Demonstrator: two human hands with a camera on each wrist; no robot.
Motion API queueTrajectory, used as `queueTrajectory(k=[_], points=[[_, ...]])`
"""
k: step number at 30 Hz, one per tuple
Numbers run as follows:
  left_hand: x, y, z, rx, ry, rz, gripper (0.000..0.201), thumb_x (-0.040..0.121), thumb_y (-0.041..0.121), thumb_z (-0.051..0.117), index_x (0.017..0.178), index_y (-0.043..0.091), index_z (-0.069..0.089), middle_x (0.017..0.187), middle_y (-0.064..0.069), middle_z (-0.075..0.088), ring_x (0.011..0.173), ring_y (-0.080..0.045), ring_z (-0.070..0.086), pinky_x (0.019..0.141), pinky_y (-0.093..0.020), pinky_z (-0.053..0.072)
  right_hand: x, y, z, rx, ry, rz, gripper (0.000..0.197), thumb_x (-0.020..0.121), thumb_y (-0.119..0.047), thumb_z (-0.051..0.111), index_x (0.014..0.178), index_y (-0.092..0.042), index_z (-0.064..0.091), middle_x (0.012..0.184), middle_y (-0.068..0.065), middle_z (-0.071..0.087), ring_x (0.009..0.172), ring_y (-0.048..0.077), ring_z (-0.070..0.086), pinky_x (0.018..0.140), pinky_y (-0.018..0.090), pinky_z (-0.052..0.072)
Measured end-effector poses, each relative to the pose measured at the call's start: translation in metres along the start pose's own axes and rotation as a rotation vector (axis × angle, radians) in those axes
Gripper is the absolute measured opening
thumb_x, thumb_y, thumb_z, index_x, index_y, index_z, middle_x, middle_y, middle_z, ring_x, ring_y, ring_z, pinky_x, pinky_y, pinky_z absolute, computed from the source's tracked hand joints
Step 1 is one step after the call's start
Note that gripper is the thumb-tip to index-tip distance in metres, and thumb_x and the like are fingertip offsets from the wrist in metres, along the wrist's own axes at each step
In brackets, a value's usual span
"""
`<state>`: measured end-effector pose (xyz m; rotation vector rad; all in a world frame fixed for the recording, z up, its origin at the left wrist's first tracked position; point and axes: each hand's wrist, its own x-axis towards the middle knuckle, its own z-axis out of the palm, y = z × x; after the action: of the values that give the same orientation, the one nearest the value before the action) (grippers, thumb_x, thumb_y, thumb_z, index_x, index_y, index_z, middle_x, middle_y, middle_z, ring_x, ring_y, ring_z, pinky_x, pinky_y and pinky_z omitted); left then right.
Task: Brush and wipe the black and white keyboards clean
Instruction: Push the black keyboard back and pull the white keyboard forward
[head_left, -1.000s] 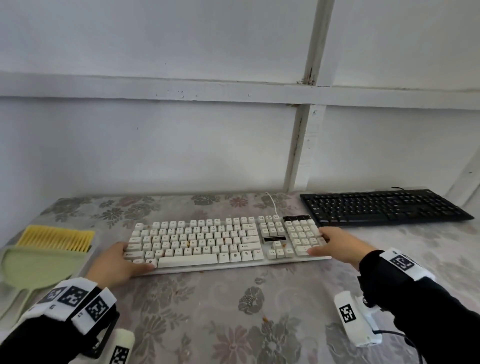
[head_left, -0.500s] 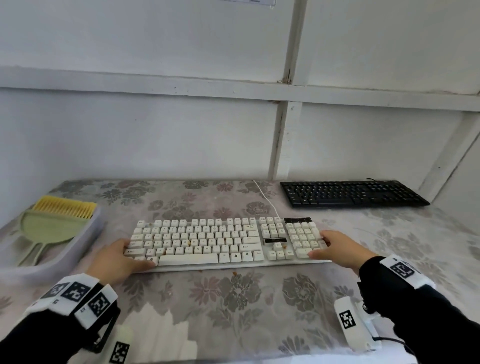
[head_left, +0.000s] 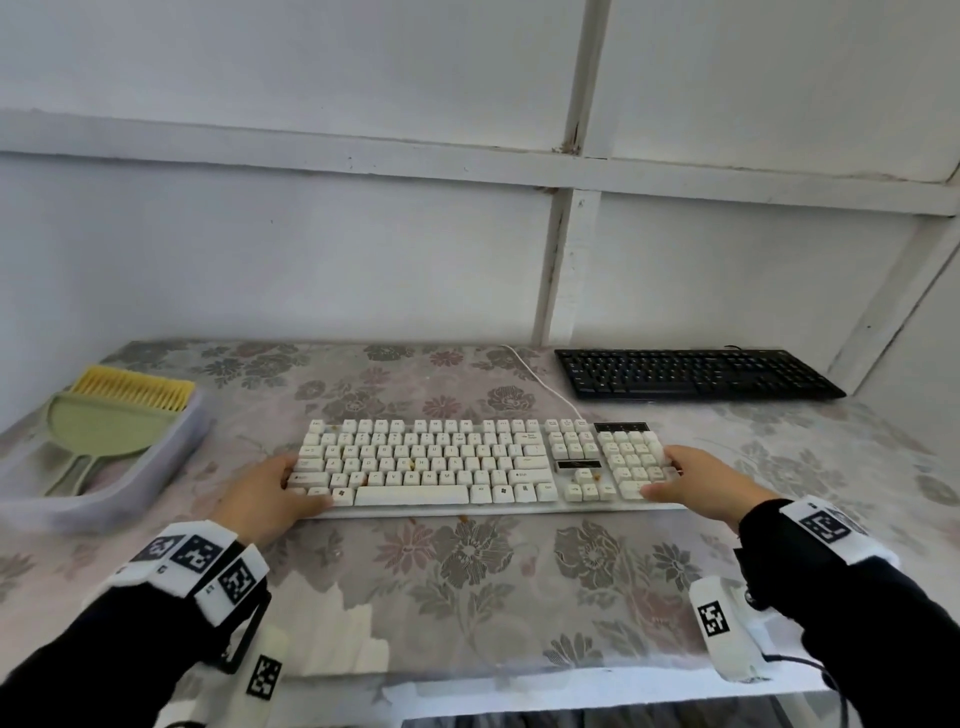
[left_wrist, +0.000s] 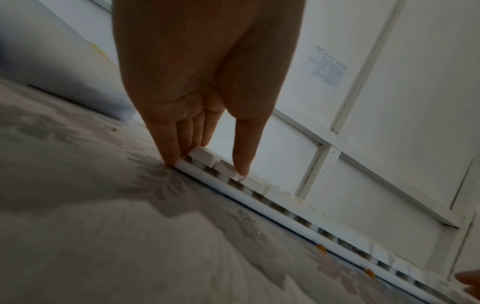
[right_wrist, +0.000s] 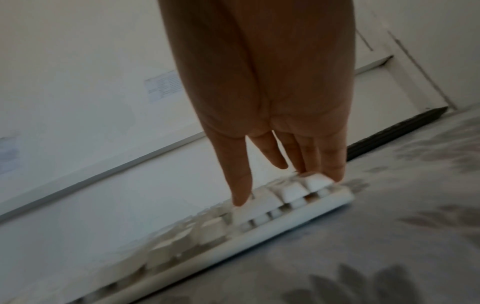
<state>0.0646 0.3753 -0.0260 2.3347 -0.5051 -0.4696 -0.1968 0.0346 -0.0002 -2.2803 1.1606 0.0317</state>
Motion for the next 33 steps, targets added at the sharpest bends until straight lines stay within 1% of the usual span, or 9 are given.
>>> queueTrajectory(k=[4, 7, 10, 12, 22, 25, 28, 30, 33], points=[[-0.003, -0.003, -0.006, -0.067, -0.070, 0.050, 0.046, 0.076, 0.012, 0.075, 0.116, 0.020, 0.056, 0.114, 0.004, 0.062, 0.104, -0.015, 0.058, 0.098, -0.030, 0.040, -0.011, -0.037, 0.005, -0.107, 0.065, -0.092, 0.047, 0.086, -0.020, 0.067, 0.127, -0.006, 0.049, 0.130, 0.013, 0.051, 0.115, 0.027, 0.049, 0.093, 0.033, 0.039], [-0.008, -0.002, -0.015, -0.035, -0.012, 0.085, 0.059, 0.079, 0.018, 0.073, 0.132, 0.015, 0.045, 0.128, 0.001, 0.054, 0.115, -0.019, 0.053, 0.101, -0.031, 0.038, -0.016, -0.078, 0.019, -0.141, 0.083, -0.215, 0.046, 0.085, -0.021, 0.067, 0.126, -0.008, 0.051, 0.128, 0.012, 0.052, 0.122, 0.029, 0.045, 0.092, 0.032, 0.037], [-0.011, -0.008, -0.034, 0.059, 0.028, 0.164, 0.072, 0.081, 0.029, 0.070, 0.142, 0.018, 0.033, 0.144, -0.001, 0.042, 0.129, -0.021, 0.043, 0.106, -0.034, 0.036, -0.027, -0.129, 0.042, -0.110, 0.046, -0.318, 0.066, 0.089, -0.028, 0.063, 0.145, -0.010, 0.033, 0.151, 0.008, 0.033, 0.138, 0.022, 0.031, 0.108, 0.027, 0.026], [-0.013, -0.013, -0.053, 0.063, 0.031, 0.209, 0.071, 0.083, 0.029, 0.067, 0.143, 0.021, 0.031, 0.147, 0.002, 0.038, 0.131, -0.018, 0.040, 0.107, -0.033, 0.035, -0.035, -0.167, 0.060, -0.071, 0.024, -0.411, 0.067, 0.091, -0.030, 0.061, 0.148, -0.014, 0.028, 0.154, 0.003, 0.028, 0.141, 0.017, 0.028, 0.110, 0.024, 0.022], [0.015, -0.079, -0.156, 0.173, 0.214, 0.332, 0.070, 0.080, 0.025, 0.071, 0.141, 0.019, 0.036, 0.147, -0.001, 0.039, 0.132, -0.020, 0.038, 0.102, -0.030, 0.031, -0.060, -0.338, 0.146, 0.019, -0.145, -0.750, 0.056, 0.094, -0.028, 0.057, 0.146, -0.018, 0.035, 0.151, 0.000, 0.035, 0.136, 0.016, 0.035, 0.107, 0.024, 0.027], [0.024, -0.100, -0.174, 0.171, 0.230, 0.337, 0.086, 0.072, 0.036, 0.077, 0.143, 0.017, 0.032, 0.148, -0.003, 0.035, 0.135, -0.021, 0.034, 0.108, -0.034, 0.029, -0.059, -0.378, 0.171, -0.025, -0.165, -0.828, 0.053, 0.095, -0.024, 0.056, 0.144, -0.016, 0.038, 0.150, 0.002, 0.037, 0.136, 0.017, 0.034, 0.107, 0.025, 0.026], [0.036, -0.130, -0.188, 0.182, 0.187, 0.346, 0.111, 0.051, 0.069, 0.069, 0.141, 0.016, 0.031, 0.142, -0.004, 0.039, 0.131, -0.022, 0.038, 0.107, -0.041, 0.034, -0.056, -0.413, 0.200, -0.092, -0.204, -0.889, 0.055, 0.093, -0.020, 0.059, 0.143, -0.013, 0.039, 0.147, 0.008, 0.040, 0.134, 0.022, 0.037, 0.106, 0.026, 0.027], [0.039, -0.139, -0.191, 0.155, 0.163, 0.343, 0.123, 0.038, 0.076, 0.063, 0.142, 0.020, 0.028, 0.144, 0.000, 0.035, 0.132, -0.019, 0.034, 0.106, -0.031, 0.030, -0.054, -0.430, 0.217, -0.160, -0.222, -0.929, 0.059, 0.090, -0.017, 0.062, 0.144, -0.011, 0.039, 0.146, 0.011, 0.040, 0.133, 0.025, 0.037, 0.105, 0.027, 0.026], [0.032, -0.140, -0.196, -0.029, 0.032, 0.324, 0.114, 0.016, 0.075, 0.067, 0.122, 0.059, 0.030, 0.129, 0.027, 0.032, 0.111, 0.011, 0.037, 0.088, -0.010, 0.028, -0.054, -0.446, 0.239, -0.250, -0.244, -0.966, 0.064, 0.087, -0.014, 0.063, 0.145, -0.013, 0.035, 0.145, 0.014, 0.038, 0.132, 0.030, 0.035, 0.108, 0.037, 0.029]])
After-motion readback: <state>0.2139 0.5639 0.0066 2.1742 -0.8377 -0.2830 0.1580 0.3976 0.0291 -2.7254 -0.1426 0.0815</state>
